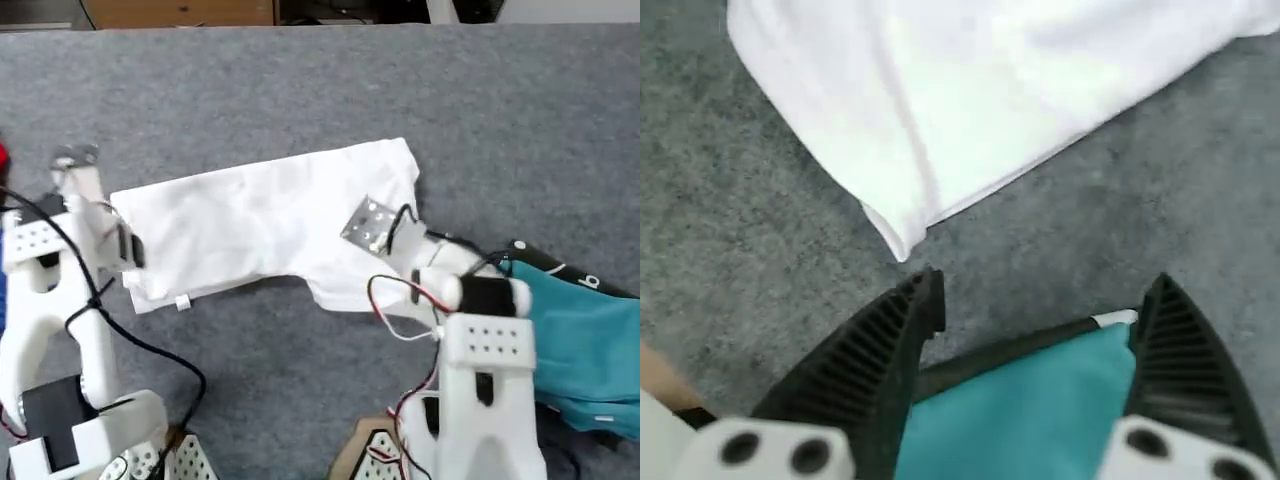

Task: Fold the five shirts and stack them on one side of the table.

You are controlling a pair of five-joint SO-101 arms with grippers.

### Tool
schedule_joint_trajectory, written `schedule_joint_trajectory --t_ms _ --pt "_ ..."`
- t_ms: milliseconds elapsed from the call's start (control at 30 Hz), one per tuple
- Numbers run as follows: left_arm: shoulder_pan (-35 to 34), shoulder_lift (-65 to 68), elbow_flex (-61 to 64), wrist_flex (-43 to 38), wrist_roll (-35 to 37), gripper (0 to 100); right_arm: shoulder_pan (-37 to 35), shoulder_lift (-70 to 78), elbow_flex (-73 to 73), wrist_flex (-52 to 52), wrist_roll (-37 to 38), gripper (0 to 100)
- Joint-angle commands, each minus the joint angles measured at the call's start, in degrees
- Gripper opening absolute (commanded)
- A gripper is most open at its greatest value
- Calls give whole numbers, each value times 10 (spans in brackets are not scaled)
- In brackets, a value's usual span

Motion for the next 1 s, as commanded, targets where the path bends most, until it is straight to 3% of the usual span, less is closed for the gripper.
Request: schedule_joint_trajectory --t_ms 0,67,200,500,633,800,967 --pt "-23 -2 -95 14 69 99 7 -38 -94 48 3 230" --pt "-20 1 -128 11 118 12 3 -33 -127 49 -10 143" --pt "16 19 -151 -15 220 29 -23 25 -153 -17 -51 5" --pt "79 178 -159 -190 324 19 -91 334 -241 -273 -164 23" --pt "89 255 -190 -215 345 19 -91 504 -324 -378 -215 23" --pt "83 325 -245 -210 344 19 -84 702 -460 -391 -266 23" --pt "84 384 -294 -188 342 19 -55 842 -586 -375 -271 23"
